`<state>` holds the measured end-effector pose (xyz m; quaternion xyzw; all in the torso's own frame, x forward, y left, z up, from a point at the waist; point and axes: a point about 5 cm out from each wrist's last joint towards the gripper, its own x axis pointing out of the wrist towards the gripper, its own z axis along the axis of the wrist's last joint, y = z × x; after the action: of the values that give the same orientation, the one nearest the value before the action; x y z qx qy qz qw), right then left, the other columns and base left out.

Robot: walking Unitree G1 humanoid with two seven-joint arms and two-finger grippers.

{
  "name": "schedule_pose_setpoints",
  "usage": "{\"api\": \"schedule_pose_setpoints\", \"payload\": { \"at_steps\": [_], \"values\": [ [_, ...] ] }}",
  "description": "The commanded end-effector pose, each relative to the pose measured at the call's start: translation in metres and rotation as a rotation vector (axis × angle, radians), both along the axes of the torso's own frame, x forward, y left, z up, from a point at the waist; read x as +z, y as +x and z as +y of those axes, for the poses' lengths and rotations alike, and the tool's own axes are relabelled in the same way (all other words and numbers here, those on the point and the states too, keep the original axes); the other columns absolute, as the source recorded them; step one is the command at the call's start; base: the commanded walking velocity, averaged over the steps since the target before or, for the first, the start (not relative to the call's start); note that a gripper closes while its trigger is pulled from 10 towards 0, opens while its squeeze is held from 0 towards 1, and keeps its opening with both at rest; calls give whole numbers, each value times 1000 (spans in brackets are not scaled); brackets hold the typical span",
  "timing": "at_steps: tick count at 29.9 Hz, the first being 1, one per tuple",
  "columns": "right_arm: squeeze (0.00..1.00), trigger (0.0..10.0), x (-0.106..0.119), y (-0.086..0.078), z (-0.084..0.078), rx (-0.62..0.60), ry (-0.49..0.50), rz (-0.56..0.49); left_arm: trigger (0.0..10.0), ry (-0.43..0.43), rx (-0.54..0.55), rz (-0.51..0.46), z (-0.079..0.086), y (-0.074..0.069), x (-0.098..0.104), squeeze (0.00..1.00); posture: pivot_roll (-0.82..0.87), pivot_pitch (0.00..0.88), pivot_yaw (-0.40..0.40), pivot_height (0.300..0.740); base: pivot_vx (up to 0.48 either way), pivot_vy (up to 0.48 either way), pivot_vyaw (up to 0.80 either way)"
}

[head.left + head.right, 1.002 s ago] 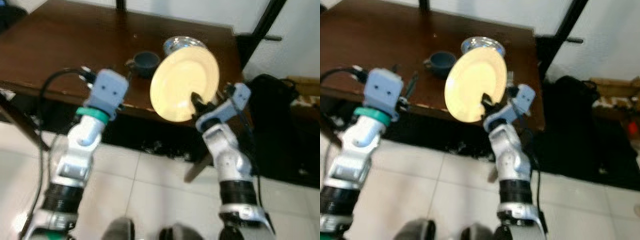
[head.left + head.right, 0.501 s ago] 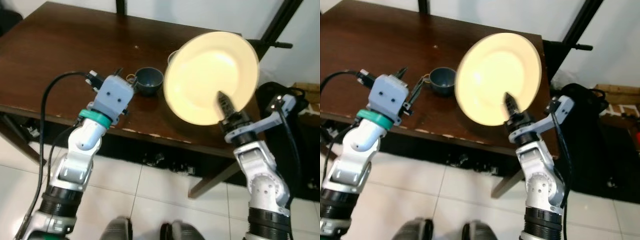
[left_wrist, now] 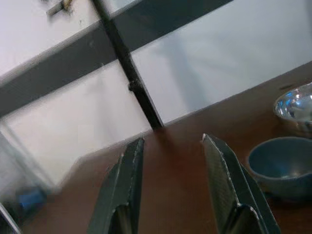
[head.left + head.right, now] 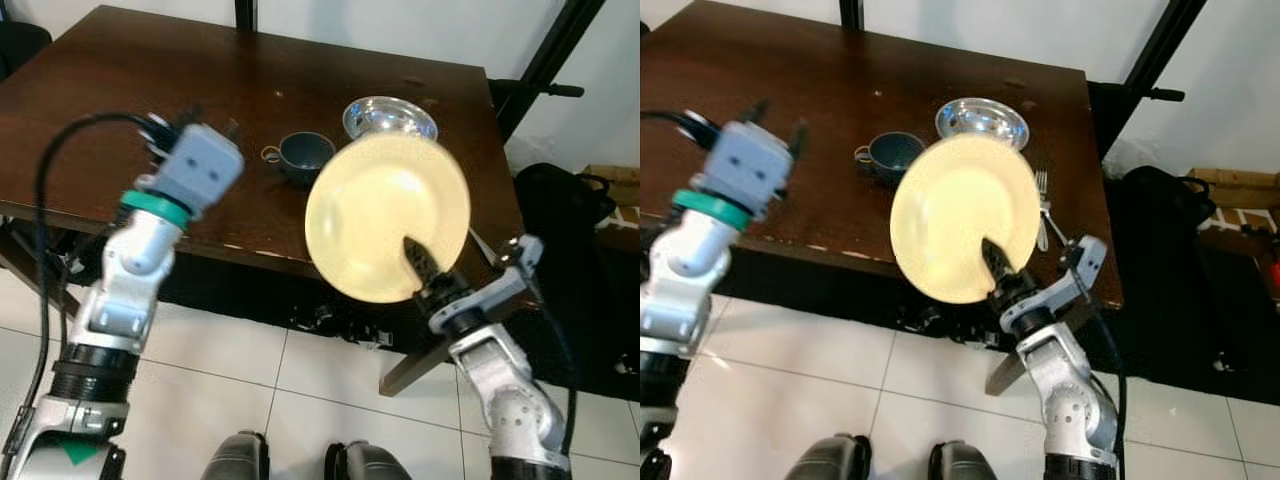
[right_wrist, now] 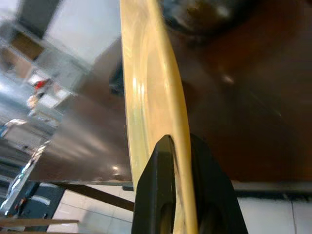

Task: Setting the table

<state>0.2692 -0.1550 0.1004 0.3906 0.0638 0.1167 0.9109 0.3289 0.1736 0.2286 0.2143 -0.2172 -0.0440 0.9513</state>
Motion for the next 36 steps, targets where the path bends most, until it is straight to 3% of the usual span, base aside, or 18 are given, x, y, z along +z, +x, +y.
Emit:
{"api": "schedule_pose_setpoints", "payload": {
  "at_steps": [1, 6, 13, 24, 25, 26, 36],
  "values": [
    [0, 10000, -14, 4, 2, -31, 15, 98, 10000, -96, -17, 44, 1, 3, 1, 0, 39, 0, -7, 740, 0, 0, 0],
    [0, 10000, -15, 25, 6, -108, 84, 157, 10000, -178, -48, 59, -1, 4, 5, 0, 51, 0, -10, 740, 0, 0, 0],
    [0, 10000, -15, 42, 2, -209, 145, 231, 10000, -248, -93, 66, -7, 4, 7, 0, 57, 0, -18, 740, 0, 0, 0],
    [0, 10000, -13, 53, -1, -283, 185, 286, 10000, -252, -147, 92, -19, -1, 5, 0, 53, 0, -17, 740, 0, 0, 0],
    [416, 10000, -11, 56, 1, -281, 185, 285, 10000, -252, -153, 95, -21, -1, 5, 0, 52, 0, -17, 740, 0, 0, 0],
    [1000, 10000, -9, 60, 6, -265, 179, 281, 10000, -253, -158, 96, -22, -1, 5, 0, 55, 0, -17, 740, 0, 0, 0],
    [1000, 10000, 0, 68, 16, -192, 86, 252, 10000, -257, -167, 103, -25, -3, 4, 0, 58, 3, -26, 740, 0, 0, 0]
  ]
}}
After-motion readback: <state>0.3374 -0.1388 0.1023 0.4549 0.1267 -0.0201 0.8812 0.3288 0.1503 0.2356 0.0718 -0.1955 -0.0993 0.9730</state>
